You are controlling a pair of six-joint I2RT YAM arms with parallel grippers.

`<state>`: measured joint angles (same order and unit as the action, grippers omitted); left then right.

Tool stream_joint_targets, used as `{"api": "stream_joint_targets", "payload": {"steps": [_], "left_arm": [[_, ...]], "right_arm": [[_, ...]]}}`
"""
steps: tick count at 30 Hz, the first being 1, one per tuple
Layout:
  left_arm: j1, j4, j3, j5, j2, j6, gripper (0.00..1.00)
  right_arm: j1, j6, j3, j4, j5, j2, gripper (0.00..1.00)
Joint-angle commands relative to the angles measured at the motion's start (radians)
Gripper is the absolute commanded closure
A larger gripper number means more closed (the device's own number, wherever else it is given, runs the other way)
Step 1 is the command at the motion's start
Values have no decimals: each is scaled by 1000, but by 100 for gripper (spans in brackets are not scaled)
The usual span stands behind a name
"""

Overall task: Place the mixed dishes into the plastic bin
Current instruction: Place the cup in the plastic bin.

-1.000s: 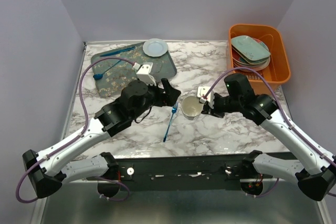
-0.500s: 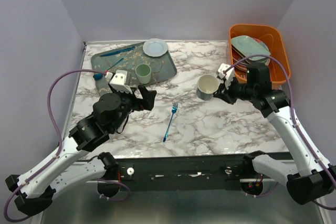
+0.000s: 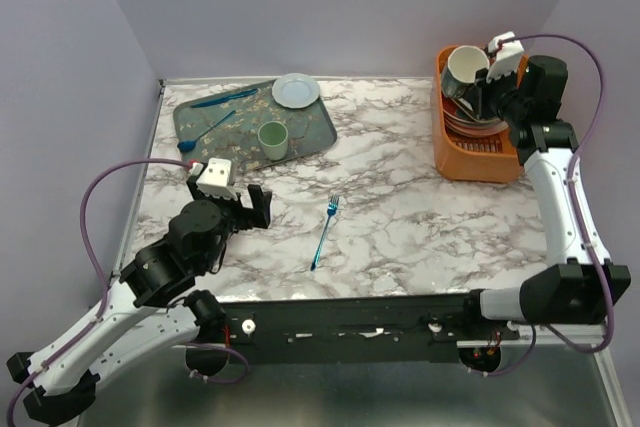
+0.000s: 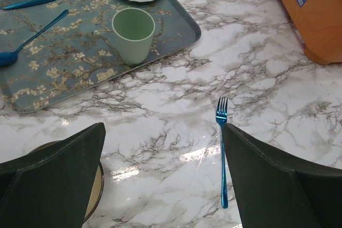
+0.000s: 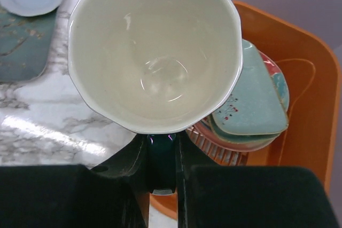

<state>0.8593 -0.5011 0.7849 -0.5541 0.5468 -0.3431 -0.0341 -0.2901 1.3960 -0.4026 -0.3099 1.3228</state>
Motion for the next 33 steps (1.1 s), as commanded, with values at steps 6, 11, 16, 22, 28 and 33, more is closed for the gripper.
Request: {"api": "stream_joint_targets", "payload": {"steps": [6, 11, 16, 22, 28, 33], "left_arm": [[-3, -31, -29, -67, -65, 18, 1], [-3, -37, -33, -70, -73, 23, 1], [-3, -43, -39, -76, -80, 27, 1], [-3, -39, -41, -67, -81, 32, 1], [-5, -37, -39, -53, -77, 33, 1], [-5, -37, -42, -53, -84, 30, 1]], "right_arm": [[-44, 55, 248, 133, 186, 222, 100], [-46, 63, 313, 131, 216, 331, 100], [-46, 22, 295, 96, 99, 319, 100], [-65, -95, 140, 32, -52, 184, 100], [-131, -242, 123, -178, -238, 162, 100], [-181, -331, 115, -258, -307, 165, 100]]}}
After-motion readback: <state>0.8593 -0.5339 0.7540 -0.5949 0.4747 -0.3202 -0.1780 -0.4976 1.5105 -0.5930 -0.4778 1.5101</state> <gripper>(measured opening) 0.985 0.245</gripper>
